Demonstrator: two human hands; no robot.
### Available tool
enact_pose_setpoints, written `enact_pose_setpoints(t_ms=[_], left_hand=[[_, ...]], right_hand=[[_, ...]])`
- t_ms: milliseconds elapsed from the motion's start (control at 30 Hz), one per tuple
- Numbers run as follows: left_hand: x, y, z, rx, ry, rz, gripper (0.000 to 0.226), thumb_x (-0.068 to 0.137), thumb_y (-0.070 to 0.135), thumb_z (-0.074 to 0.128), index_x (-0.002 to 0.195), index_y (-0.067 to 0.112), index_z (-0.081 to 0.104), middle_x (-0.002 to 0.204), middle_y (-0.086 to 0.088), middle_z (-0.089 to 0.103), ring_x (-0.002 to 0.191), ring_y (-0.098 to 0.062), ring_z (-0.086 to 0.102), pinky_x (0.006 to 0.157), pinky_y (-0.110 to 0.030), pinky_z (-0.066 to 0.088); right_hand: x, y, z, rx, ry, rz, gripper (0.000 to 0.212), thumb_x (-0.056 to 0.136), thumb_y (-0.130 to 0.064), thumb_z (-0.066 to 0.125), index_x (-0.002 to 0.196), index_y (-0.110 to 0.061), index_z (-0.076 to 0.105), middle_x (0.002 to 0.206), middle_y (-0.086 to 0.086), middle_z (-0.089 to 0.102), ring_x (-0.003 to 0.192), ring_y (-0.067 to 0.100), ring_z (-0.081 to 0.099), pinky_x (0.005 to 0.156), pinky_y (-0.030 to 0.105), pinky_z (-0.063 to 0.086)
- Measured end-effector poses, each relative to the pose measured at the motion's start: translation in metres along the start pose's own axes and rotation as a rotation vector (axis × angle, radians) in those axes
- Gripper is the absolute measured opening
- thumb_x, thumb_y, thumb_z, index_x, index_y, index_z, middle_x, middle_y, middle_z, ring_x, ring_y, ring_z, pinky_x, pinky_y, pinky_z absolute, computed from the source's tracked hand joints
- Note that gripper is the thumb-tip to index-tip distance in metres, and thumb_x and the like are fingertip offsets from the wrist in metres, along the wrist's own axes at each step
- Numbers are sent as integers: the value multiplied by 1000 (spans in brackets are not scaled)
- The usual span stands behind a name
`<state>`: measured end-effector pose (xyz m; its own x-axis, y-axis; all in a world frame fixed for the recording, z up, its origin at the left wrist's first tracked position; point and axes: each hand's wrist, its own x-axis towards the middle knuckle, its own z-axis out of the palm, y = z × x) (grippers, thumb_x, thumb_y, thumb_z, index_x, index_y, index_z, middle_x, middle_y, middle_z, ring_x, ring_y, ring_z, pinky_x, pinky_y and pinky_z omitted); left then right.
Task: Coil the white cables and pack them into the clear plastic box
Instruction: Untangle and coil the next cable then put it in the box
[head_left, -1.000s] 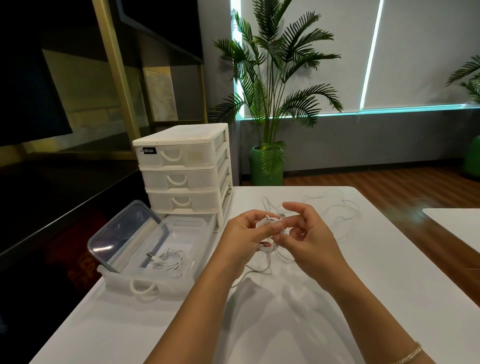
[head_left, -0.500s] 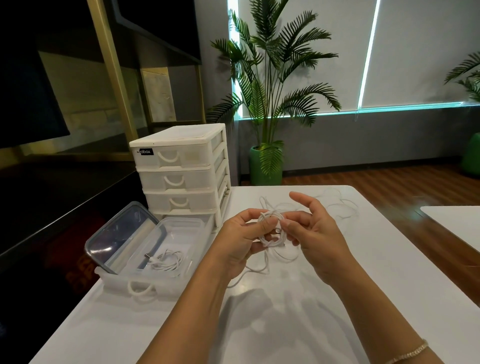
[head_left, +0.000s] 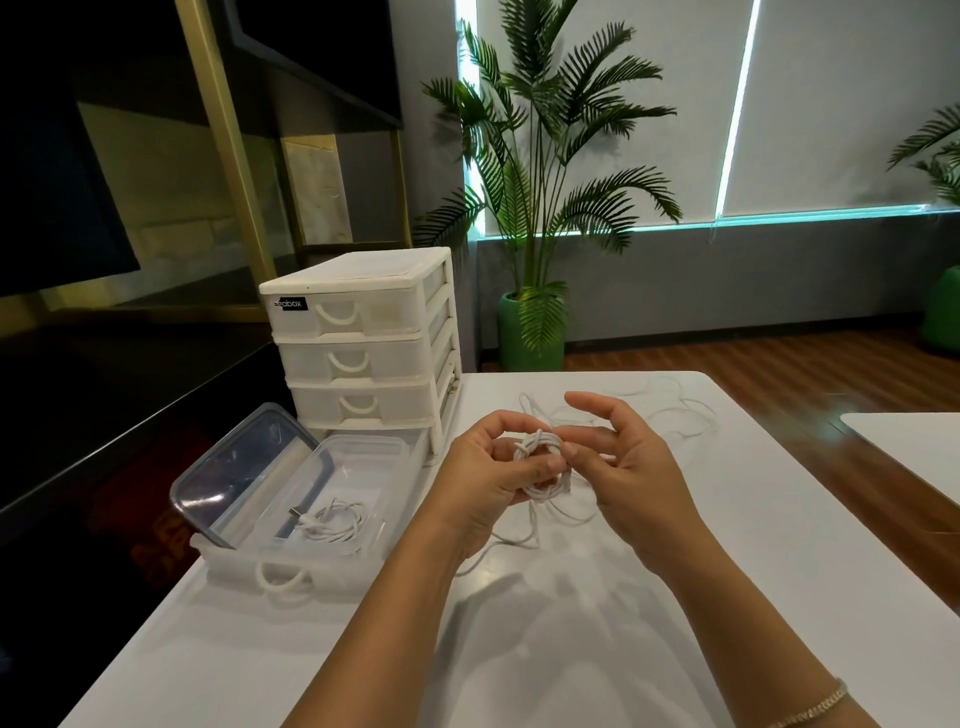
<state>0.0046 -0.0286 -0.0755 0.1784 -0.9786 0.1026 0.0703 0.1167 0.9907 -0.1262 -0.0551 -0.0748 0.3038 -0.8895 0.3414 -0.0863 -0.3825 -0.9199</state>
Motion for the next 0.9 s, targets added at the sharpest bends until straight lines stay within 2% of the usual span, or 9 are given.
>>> enact_pose_setpoints(t_ms=[100,267,400,533,633,700,767,900], left_hand=[[-1,0,0,-4,-3,22,25,75,3,72,91,19,62,83,-1,71,76,-19,69,65,-26,57],[-1,-1,1,1,32,60,26,74,1,73,88,19,60,87,-4,70,81,-23,68,67,-28,58],[-1,-1,3,20,67,74,25,75,3,73,86,19,58,85,-4,70,78,-23,67,65,-26,58],[-1,0,2,27,99,84,26,72,4,76,85,19,58,87,-6,70,77,-22,68,66,-28,58],[-2,-1,4,41,138,101,28,70,6,78,84,20,58,91,-8,70,83,-26,68,72,-34,59],[-2,-2,5,66,168,113,30,67,9,81,85,20,59,92,-8,70,84,-26,68,73,-36,59],[-1,-1,3,64,174,129,33,63,9,83,85,19,60,90,-9,71,82,-25,69,69,-33,59],[-1,1,0,92,154,162,35,63,10,83,89,20,62,91,-7,72,84,-23,69,71,-31,59]], right_hand=[[0,0,-1,42,-26,5,40,88,-10,60,111,-40,46,105,-13,63,99,12,61,79,20,47],[-1,1,-1,66,-68,4,52,82,0,64,114,-36,46,107,-9,65,99,15,64,76,18,52],[-1,2,-1,90,-71,-10,53,82,4,63,117,-33,48,111,-8,65,88,13,68,68,19,56],[-1,4,-3,95,-55,-8,52,82,5,62,116,-33,49,110,-8,65,93,12,67,68,17,55],[0,3,-5,130,-46,8,49,82,3,63,110,-35,51,107,-9,66,92,12,67,68,16,54],[2,2,-6,179,-33,26,46,81,1,65,104,-37,53,104,-9,67,91,12,68,72,20,55],[3,2,-6,197,-22,46,45,78,-5,70,104,-37,53,102,-8,68,93,13,68,80,26,53],[4,4,-4,208,34,102,38,73,-8,75,105,-23,60,93,-3,72,84,16,70,76,26,56]])
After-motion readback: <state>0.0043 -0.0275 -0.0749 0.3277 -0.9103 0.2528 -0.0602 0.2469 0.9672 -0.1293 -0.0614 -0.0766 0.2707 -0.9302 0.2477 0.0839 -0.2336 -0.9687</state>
